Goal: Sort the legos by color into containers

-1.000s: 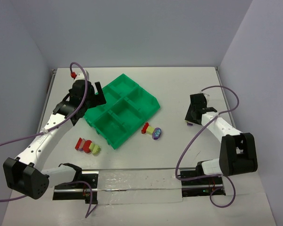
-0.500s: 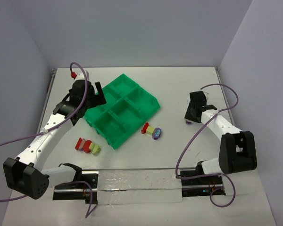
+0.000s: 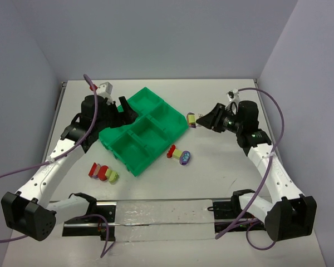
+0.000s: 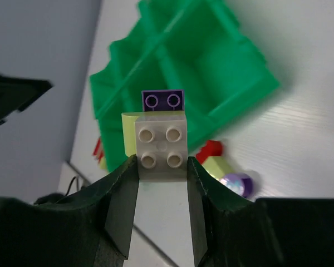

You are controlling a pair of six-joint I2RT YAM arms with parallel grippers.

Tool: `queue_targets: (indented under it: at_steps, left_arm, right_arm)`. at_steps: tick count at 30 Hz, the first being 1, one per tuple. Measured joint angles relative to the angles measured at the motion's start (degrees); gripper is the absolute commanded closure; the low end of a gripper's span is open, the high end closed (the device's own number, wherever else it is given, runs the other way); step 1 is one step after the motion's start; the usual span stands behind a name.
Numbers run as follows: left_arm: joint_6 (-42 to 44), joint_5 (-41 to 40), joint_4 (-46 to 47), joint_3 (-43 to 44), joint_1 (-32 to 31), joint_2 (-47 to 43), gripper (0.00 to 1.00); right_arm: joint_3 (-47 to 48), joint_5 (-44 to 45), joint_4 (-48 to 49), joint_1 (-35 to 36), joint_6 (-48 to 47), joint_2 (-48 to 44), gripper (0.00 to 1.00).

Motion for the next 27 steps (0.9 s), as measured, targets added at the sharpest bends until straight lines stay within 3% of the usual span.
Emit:
queue_targets:
  at_steps: [4,11,19,27]
  left_arm:
    - [-2.9,9.0,6.5,-2.7,-0.1,-1.9,0.09]
    - [-10.7,26.8,24.2,-10.3,-0.2,-2.1,0.14]
    - [-16.7,39.3,37.2,-13.5,-0.2,-0.1,0.14]
    - [-20.6,44.5,44.8,-15.6,-0.2,0.1,0.15]
  right_arm:
    - [-1.6,-12.0,9.6,0.1,5.3,-0.7,1.0]
    - [-7.5,-23.8,29.7,1.8,18.2,-0.2,1.0]
    - [-7.6,-28.2,45.4,6.7,28.2,3.6,1.0]
    - [-7.6,-29.1,55.9,8.9,35.6,7.6,1.0]
